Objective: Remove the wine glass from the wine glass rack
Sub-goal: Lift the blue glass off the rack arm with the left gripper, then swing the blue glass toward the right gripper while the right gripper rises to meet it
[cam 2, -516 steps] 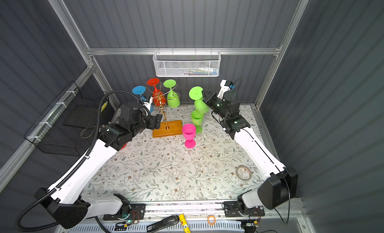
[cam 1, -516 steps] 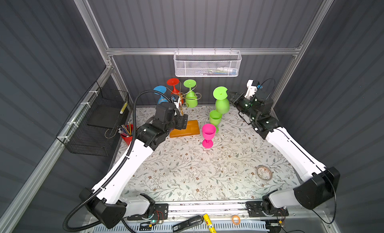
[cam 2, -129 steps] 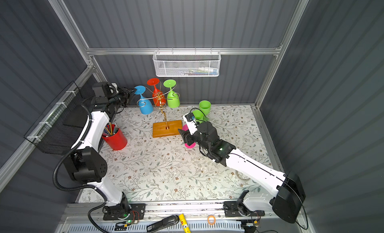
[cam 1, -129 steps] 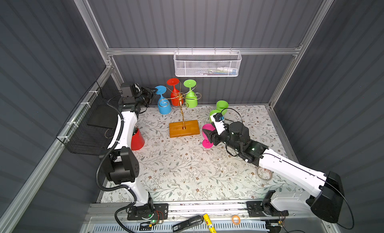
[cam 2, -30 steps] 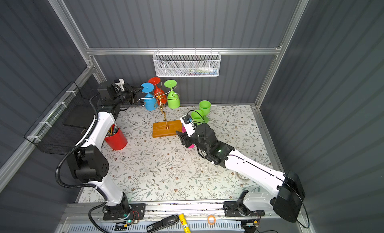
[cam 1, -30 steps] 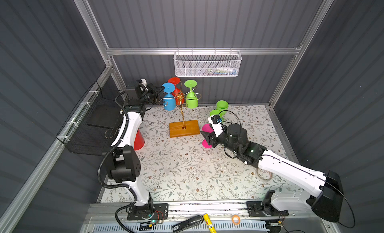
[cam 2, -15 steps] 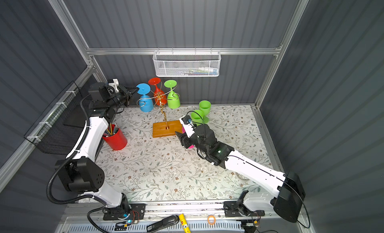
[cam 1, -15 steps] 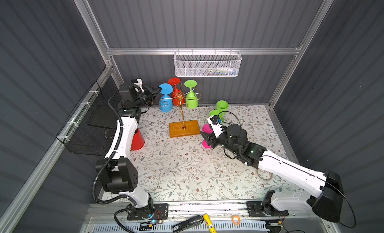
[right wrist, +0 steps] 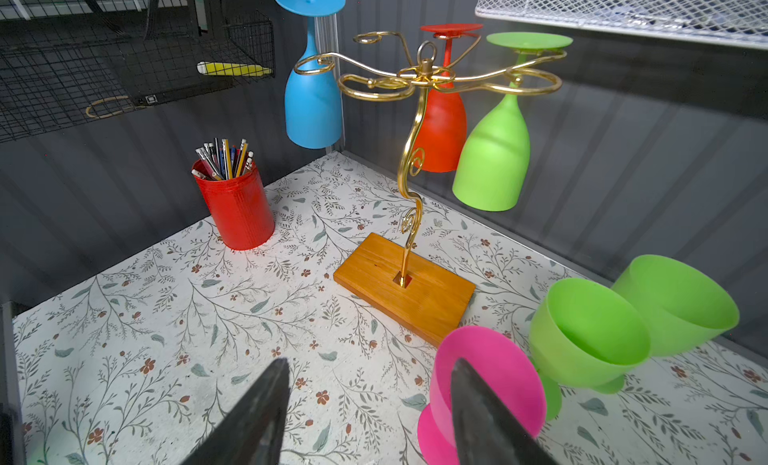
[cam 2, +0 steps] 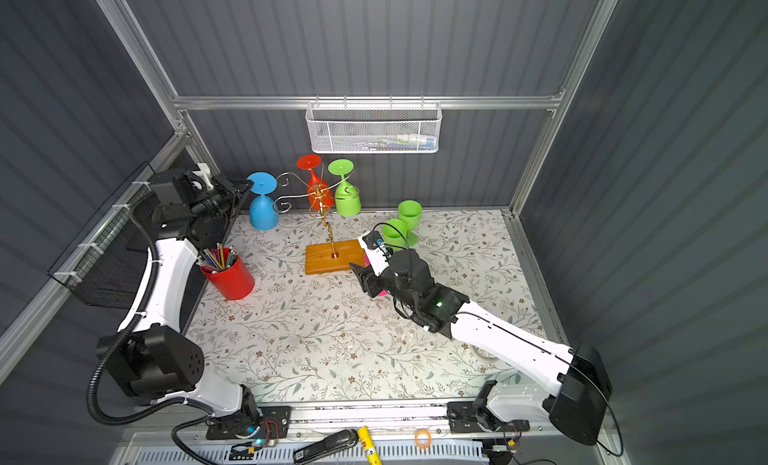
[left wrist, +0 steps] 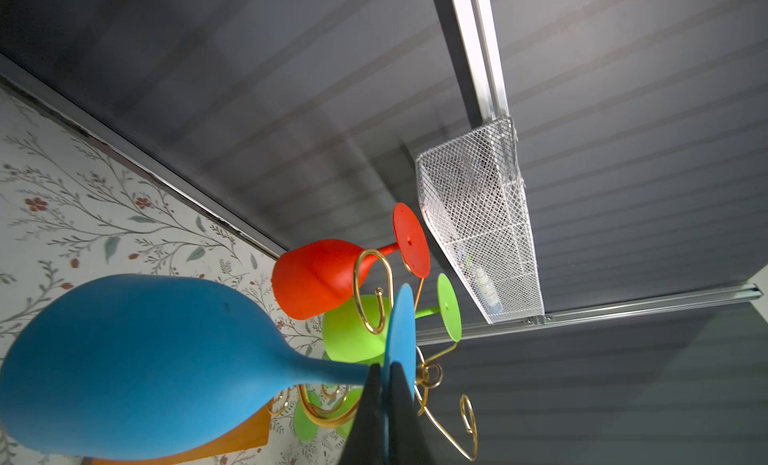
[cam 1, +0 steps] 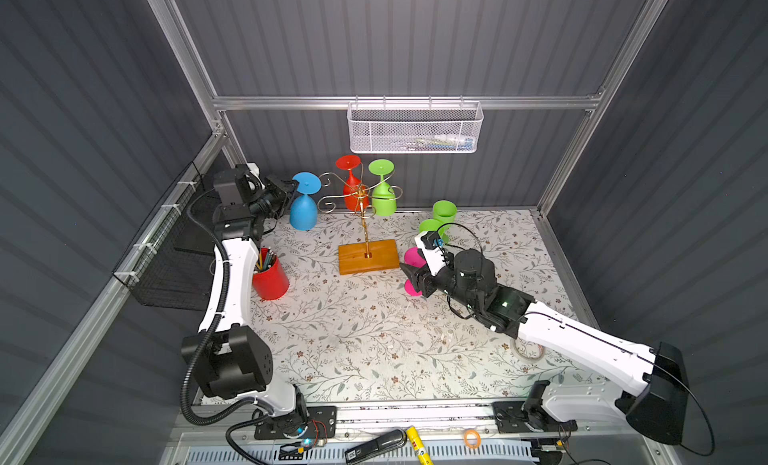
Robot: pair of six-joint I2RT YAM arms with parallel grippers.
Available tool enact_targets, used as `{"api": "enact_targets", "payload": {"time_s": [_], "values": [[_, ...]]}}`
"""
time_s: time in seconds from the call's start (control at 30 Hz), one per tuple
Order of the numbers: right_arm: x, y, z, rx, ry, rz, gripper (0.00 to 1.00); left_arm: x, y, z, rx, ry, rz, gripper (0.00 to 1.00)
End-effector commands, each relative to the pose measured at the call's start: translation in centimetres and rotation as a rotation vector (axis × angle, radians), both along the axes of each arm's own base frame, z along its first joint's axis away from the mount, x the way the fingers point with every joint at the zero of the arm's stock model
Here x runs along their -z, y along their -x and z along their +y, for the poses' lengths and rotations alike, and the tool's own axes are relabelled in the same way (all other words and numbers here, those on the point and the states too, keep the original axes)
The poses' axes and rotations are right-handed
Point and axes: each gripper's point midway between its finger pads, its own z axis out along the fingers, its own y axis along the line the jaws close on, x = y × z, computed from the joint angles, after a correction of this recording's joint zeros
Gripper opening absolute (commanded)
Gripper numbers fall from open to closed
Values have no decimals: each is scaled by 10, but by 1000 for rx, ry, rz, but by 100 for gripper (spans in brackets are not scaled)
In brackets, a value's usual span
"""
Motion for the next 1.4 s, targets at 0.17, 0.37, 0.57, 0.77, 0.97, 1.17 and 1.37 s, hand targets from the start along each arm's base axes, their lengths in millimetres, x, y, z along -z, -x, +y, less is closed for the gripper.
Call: {"api": "enact_targets", "payload": {"time_s": [0.17,0.37,0.57,0.77,0.97,1.17,1.37], "values": [[-15,2,-5,20,-29,-12,63,-77,19,-1,4,-131,-178,0],[-23,-1,-13,66,-57,6,65,-124,34,-16,64,-193,-326,0],[-34,-3,-28,140,-87,46,67,-145,57,-77,187,-345,-436,0],[-39,-13,-71,301,-152,125,69,-158,96,-142,304,-467,-577,0],[-39,-14,-134,426,-323,240,70,-155,136,-189,404,-554,-703,0],[-38,-4,-173,510,-389,292,74,-135,175,-237,504,-656,-813,0],[-41,5,-195,553,-451,316,76,-97,212,-291,544,-874,-897,0]]}}
